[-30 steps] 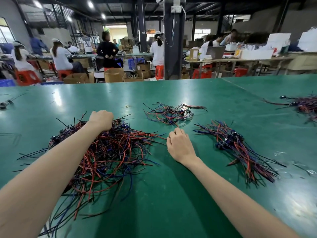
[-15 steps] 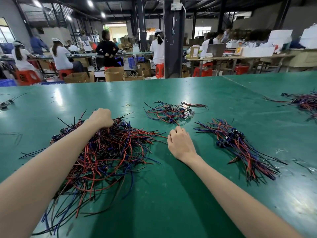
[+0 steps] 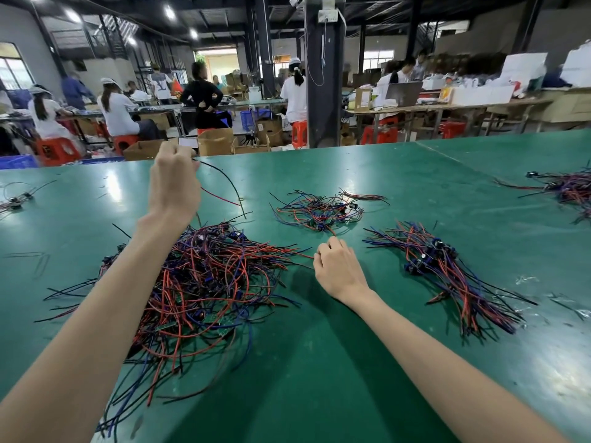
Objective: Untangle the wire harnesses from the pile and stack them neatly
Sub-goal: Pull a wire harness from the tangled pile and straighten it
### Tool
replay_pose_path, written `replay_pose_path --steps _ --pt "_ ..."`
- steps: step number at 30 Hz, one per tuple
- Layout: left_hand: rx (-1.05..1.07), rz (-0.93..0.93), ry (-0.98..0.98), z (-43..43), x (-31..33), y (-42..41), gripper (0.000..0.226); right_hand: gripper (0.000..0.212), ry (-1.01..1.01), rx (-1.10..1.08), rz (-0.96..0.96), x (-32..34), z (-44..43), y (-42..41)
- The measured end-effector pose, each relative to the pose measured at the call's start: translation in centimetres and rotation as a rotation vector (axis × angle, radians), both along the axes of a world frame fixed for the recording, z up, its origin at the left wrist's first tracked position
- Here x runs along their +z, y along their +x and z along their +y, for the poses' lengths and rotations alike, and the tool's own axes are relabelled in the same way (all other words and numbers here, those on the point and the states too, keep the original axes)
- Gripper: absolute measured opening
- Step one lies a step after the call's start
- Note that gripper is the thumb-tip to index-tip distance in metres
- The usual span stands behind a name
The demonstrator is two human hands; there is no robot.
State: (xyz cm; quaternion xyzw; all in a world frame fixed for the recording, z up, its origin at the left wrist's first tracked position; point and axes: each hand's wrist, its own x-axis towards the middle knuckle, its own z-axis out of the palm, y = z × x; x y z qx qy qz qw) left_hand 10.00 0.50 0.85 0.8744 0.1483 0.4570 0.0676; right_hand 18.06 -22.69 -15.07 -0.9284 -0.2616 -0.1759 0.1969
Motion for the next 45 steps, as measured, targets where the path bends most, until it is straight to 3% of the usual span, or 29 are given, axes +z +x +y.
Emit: replay_pose_path --steps 4,7,9,13,15,19,22,28,37,45 --pt "-0.069 -0.035 0.009 -2.3 -0.7 -1.3 0.026 0.029 -0.015 0.004 0.001 0.0 0.2 -0.2" --pt "-0.181 -0.141 -0.144 -3.6 -1.1 -2.4 0.022 0.029 -0.003 0.047 0.015 0.1 0.4 -0.3" --pt "-0.325 -0.128 -0.374 -4.7 -1.1 -2.6 0.016 0.027 0.028 0.098 0.007 0.3 0.2 -0.1" --pt "-0.625 0.158 -0.933 -7.2 -2.3 -1.9 0.014 0.022 0.205 0.161 0.03 0.7 -0.3 0.2" --pt "-0.668 0.274 -1.103 -8.3 -3.8 -1.4 0.016 0.017 0.435 0.184 0.151 1.0 -0.2 0.1" --pt "-0.695 0.356 -1.321 -9.2 -6.5 -0.8 0.018 0.008 0.908 0.35 0.736 2.3 -0.3 -1.0" --pt "-0.662 0.372 -1.37 -9.5 -7.6 -0.4 0.019 0.01 0.998 0.465 0.931 2.7 -1.0 -1.5" --pt "-0.701 0.382 -1.543 -11.2 -9.0 -0.6 0.025 0.038 0.991 0.58 0.922 3.1 -1.3 -2.4" --pt "-0.813 0.491 -1.626 -11.2 -10.0 -1.3 0.012 0.018 1.045 0.445 0.936 2.6 -2.1 -1.8" --pt "-0.81 0.34 -1.672 -11.5 -11.5 -2.2 0.011 0.014 1.092 0.452 1.069 2.5 -2.1 -2.0"
